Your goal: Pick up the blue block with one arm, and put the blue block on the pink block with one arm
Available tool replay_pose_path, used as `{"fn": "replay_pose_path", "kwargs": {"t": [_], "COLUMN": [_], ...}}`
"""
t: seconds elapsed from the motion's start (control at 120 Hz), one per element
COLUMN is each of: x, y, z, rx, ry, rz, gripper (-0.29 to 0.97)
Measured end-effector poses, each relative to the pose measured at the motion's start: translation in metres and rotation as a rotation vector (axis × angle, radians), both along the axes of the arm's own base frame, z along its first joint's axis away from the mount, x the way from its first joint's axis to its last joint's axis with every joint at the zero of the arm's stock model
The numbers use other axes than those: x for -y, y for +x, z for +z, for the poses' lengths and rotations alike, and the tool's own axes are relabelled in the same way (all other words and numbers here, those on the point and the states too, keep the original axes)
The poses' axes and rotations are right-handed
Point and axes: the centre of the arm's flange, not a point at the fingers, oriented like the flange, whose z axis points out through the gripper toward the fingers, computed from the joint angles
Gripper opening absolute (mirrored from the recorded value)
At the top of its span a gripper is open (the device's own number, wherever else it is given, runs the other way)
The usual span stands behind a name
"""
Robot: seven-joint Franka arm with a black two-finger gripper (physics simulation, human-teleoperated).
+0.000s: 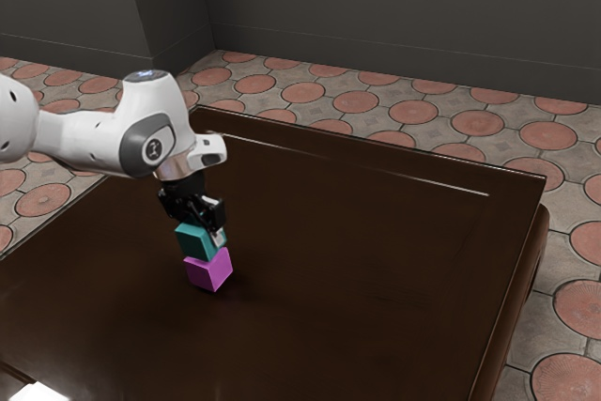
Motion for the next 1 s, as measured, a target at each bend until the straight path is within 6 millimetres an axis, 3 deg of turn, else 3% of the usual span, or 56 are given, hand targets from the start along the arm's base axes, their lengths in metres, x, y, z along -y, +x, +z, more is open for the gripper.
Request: {"fn": "replay_pose_path", "kwargs": {"t": [0.067, 0.417, 0.517, 0.617, 0.683, 1.0], "x": [0.0, 0.0, -0.002, -0.004, -0.005, -0.018], "y": [-0.001, -0.001, -0.003, -0.006, -0.008, -0.014], "z": [-0.001, 0.001, 0.021, 0.066, 0.085, 0.093], "rx": [-0.001, 0.0, 0.03, 0.091, 0.11, 0.072], "ry": [0.0, -0.012, -0.006, 0.004, 0.007, 0.013], "rz": [0.001, -0.011, -0.014, -0.014, -0.014, -0.001], "gripper": [0.35, 0.6, 0.63, 0.65, 0.66, 0.67]}}
